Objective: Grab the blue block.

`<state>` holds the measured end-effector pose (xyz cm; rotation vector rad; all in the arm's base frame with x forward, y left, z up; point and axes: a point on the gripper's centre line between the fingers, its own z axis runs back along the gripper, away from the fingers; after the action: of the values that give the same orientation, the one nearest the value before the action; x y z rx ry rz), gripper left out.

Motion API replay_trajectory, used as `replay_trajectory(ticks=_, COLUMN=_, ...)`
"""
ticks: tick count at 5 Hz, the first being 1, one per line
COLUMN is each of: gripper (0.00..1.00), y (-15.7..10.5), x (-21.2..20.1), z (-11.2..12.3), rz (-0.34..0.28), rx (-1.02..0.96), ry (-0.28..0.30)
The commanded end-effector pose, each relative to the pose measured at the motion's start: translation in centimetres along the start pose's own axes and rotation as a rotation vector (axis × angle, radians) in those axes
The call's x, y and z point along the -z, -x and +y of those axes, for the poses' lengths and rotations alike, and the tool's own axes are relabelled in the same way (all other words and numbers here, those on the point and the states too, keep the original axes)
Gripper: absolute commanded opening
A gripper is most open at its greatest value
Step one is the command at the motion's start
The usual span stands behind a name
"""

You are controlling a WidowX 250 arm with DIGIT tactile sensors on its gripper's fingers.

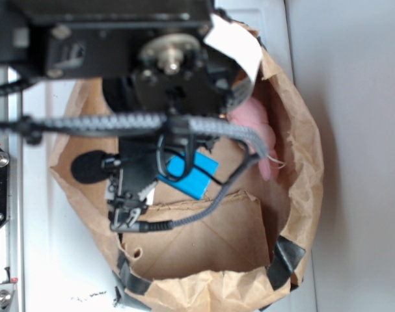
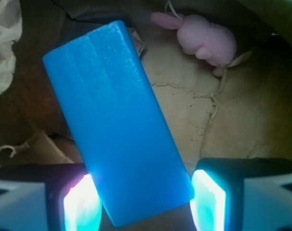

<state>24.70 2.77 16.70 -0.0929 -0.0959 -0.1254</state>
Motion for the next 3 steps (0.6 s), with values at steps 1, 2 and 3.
replay_trajectory(ticks=1, gripper=0.00, y=-1.7, x=-2.2, z=-1.3, rz=-0.114, rx=-0.173, ry=-0.048)
replay_trajectory(ticks=2, gripper=0.00, y=-2.4, x=-2.3, z=-1.3, rz=-0.110, rx=-0.179, ry=-0.048)
replay_trajectory(ticks=3, gripper=0.00, y=-2.8, x=-2.1, z=-1.0, rz=-0.117, rx=-0.207, ry=-0.057)
